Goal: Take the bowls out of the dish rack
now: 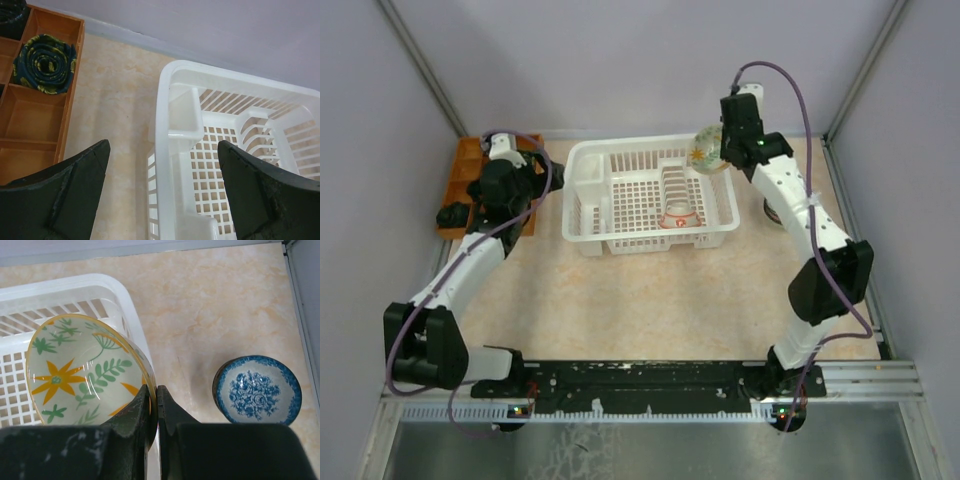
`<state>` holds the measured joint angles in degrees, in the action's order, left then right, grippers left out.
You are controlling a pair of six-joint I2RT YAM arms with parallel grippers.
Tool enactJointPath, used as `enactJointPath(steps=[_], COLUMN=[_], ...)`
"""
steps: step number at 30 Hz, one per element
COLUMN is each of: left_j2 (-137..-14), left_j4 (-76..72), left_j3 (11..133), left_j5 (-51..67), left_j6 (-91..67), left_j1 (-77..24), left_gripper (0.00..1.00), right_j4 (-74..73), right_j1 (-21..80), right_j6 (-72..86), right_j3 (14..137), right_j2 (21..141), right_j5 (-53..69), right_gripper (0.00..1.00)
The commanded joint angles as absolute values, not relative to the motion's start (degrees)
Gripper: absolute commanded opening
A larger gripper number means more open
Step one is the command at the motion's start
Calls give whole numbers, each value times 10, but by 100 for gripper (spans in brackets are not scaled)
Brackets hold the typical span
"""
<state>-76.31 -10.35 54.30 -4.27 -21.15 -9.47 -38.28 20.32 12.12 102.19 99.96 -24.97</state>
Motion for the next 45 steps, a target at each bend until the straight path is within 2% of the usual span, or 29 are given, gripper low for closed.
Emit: enactJointPath(steps=[1,8,15,24,45], left_j2=[-740,-674,-625,-581,-576], left_j4=[-87,-79,-55,-50,-53], left_j3=[545,508,477,438,410], left_j5=[-47,-25,28,87,99], left_j6=[-206,-208,-221,-257,-258], left_j1=[-91,-91,-92,-95,-105], left_gripper=[94,94,94,94,94], right_j4=[-362,-369,-406,-436,-414], right_j1=[189,85,7,-36,-76], right_j6=[153,198,189,179,163], right_j3=[1000,910,881,910,904], right_j2=[916,827,809,862,943], right_j5=[-228,-144,-122,-125,-137], right_gripper=[0,0,0,0,0])
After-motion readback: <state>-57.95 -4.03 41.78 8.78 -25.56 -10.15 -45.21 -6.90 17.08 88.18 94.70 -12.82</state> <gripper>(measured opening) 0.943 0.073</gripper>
